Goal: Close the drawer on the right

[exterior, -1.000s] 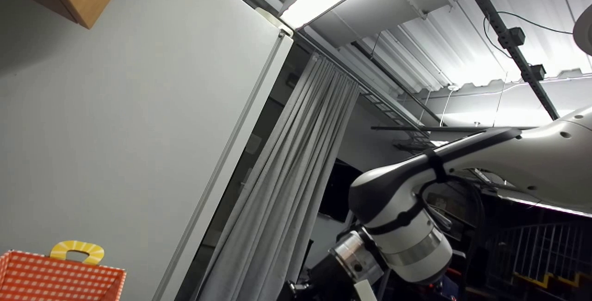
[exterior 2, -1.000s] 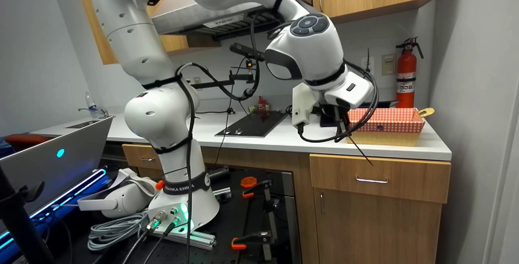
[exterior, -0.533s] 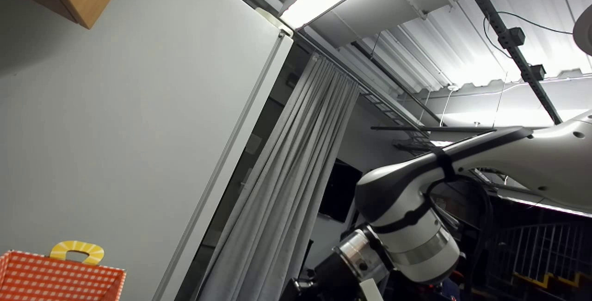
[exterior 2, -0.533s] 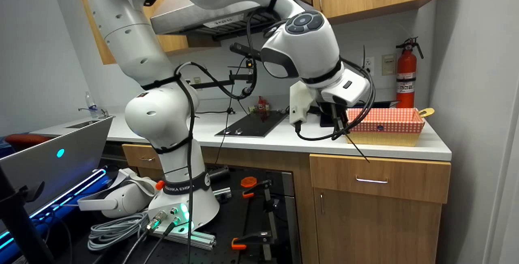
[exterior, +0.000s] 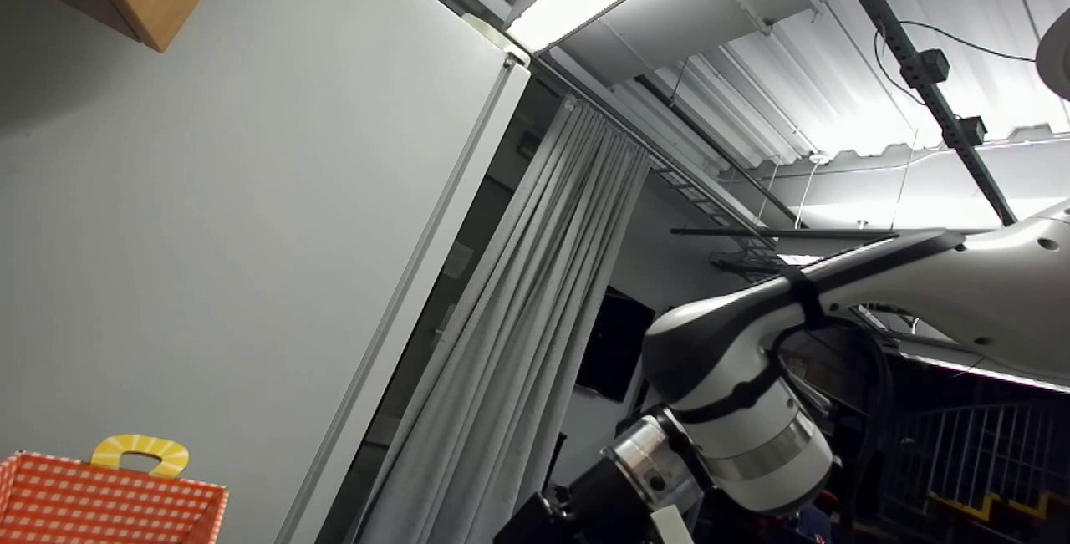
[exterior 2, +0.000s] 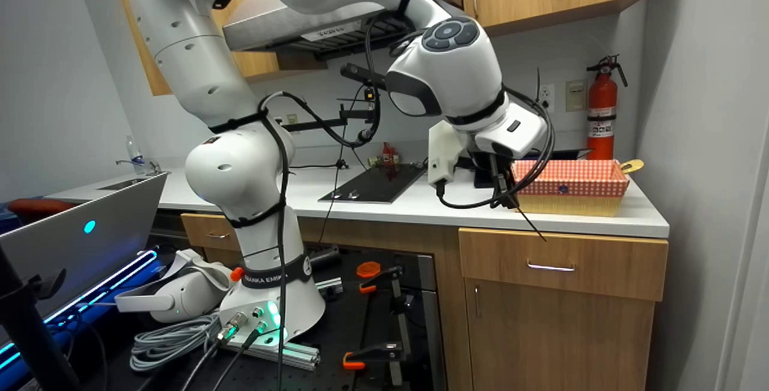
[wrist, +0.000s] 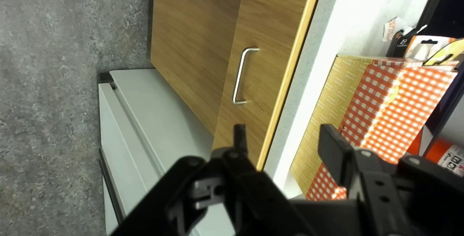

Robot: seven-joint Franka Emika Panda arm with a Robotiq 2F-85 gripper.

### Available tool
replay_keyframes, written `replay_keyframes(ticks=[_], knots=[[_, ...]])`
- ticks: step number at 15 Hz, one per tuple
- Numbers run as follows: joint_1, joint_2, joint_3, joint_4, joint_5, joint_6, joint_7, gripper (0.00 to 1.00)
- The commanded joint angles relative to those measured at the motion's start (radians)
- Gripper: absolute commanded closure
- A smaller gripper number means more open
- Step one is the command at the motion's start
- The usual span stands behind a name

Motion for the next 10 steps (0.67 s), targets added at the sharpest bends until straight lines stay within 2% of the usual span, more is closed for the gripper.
replay_keyframes(ticks=[1,2,3,10], knots=[[0.016,-0.043,-0.024,-0.026,-0.007,-0.014,-0.015,0.15],[0.015,-0.043,-0.025,-0.026,-0.008,-0.015,-0.015,0.06],[0.014,-0.043,-0.026,-0.025,-0.009,-0.016,-0.014,0.01],[0.012,-0.049,-0.035,-0.027,-0.018,-0.021,-0.006,0.0]])
